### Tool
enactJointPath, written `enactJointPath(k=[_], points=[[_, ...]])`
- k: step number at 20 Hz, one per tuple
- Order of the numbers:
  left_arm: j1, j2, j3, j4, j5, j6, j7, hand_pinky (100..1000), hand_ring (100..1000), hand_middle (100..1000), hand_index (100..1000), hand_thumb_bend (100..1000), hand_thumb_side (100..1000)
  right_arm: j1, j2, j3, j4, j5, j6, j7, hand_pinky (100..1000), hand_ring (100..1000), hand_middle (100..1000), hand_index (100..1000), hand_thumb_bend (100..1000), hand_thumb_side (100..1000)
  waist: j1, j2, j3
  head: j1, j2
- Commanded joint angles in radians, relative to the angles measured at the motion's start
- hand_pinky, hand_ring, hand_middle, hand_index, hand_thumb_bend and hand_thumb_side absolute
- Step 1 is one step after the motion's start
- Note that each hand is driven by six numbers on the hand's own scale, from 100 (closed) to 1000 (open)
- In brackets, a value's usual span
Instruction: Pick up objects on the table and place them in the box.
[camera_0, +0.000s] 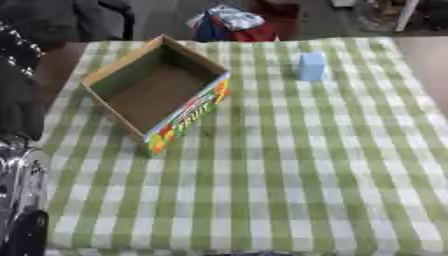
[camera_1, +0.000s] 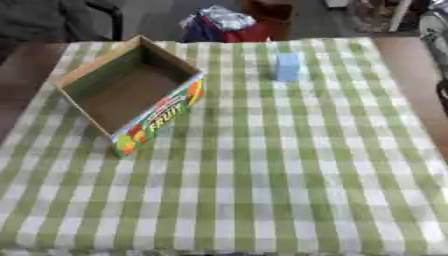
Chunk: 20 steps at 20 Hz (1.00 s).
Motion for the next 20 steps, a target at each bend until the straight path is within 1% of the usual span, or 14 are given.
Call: enactJointPath(k=[1,5,6,7,10,12,13,14,15,16,17,18,20], points=[[-0.022,0.023,-0.006,-0.019,0.005,0.001,-0.01,637,698,643,841,101,694,-0.067,-0.025,0.049,0.068,0.025,0.043,0.047,688,866,932,1000,100,219,-0.004,-0.009,0.005,-0.015,0.005],[-0.033,0.024,-0.016,-0.019,0.009,0.002,-0.021,637,698,643,841,102,694,-0.133,0.002,0.093,0.165,0.084,0.103,0.106,711,898,953,1000,100,181,-0.007,-0.001,0.028,-0.041,0.005],[-0.036,0.024,-0.018,-0.019,0.01,0.003,-0.023,637,698,643,841,100,706,-0.146,0.01,0.1,0.19,0.099,0.118,0.122,718,907,958,1000,100,100,-0.008,0.001,0.033,-0.046,0.005],[-0.041,0.024,-0.02,-0.019,0.011,0.003,-0.025,637,698,643,841,103,694,-0.155,0.016,0.108,0.216,0.115,0.134,0.137,723,914,961,1000,100,178,-0.009,0.004,0.041,-0.053,0.005],[-0.051,0.025,-0.026,-0.019,0.013,0.003,-0.033,637,697,642,841,103,695,-0.173,0.035,0.12,0.294,0.163,0.182,0.186,739,928,967,1000,100,197,-0.013,0.012,0.063,-0.073,0.005],[-0.055,0.025,-0.028,-0.019,0.015,0.004,-0.036,637,697,642,842,103,695,-0.183,0.044,0.115,0.347,0.196,0.215,0.218,743,934,968,1000,100,216,-0.014,0.015,0.075,-0.084,0.005],[-0.056,0.025,-0.029,-0.019,0.015,0.004,-0.038,637,697,642,842,103,695,-0.201,0.058,0.103,0.406,0.232,0.233,0.25,747,938,969,1000,100,223,-0.014,0.015,0.079,-0.088,0.005],[-0.056,0.024,-0.03,-0.019,0.016,0.005,-0.039,637,697,642,842,104,695,-0.244,0.088,0.071,0.548,0.317,0.212,0.312,750,942,970,1000,100,229,-0.012,0.014,0.083,-0.092,0.005],[-0.056,0.023,-0.03,-0.019,0.017,0.005,-0.04,637,697,642,842,104,695,-0.283,0.113,0.032,0.688,0.41,0.152,0.366,759,949,972,1000,100,244,-0.011,0.014,0.085,-0.094,0.005],[-0.057,0.023,-0.03,-0.019,0.017,0.005,-0.04,637,697,642,842,104,695,-0.309,0.129,-0.008,0.806,0.496,0.084,0.402,764,953,972,1000,100,246,-0.011,0.014,0.088,-0.097,0.005],[-0.058,0.024,-0.03,-0.019,0.017,0.005,-0.04,637,697,642,842,104,695,-0.327,0.138,-0.041,0.896,0.565,0.022,0.421,770,957,974,1000,100,258,-0.01,0.014,0.09,-0.1,0.005],[-0.059,0.025,-0.03,-0.019,0.016,0.005,-0.04,637,697,641,842,105,695,-0.337,0.141,-0.068,0.966,0.622,-0.028,0.428,777,962,974,1000,100,266,-0.01,0.014,0.093,-0.104,0.005],[-0.061,0.026,-0.029,-0.019,0.016,0.005,-0.04,637,697,641,842,105,695,-0.345,0.14,-0.103,1.054,0.703,-0.097,0.424,790,970,975,1000,126,280,-0.01,0.015,0.098,-0.109,0.005]])
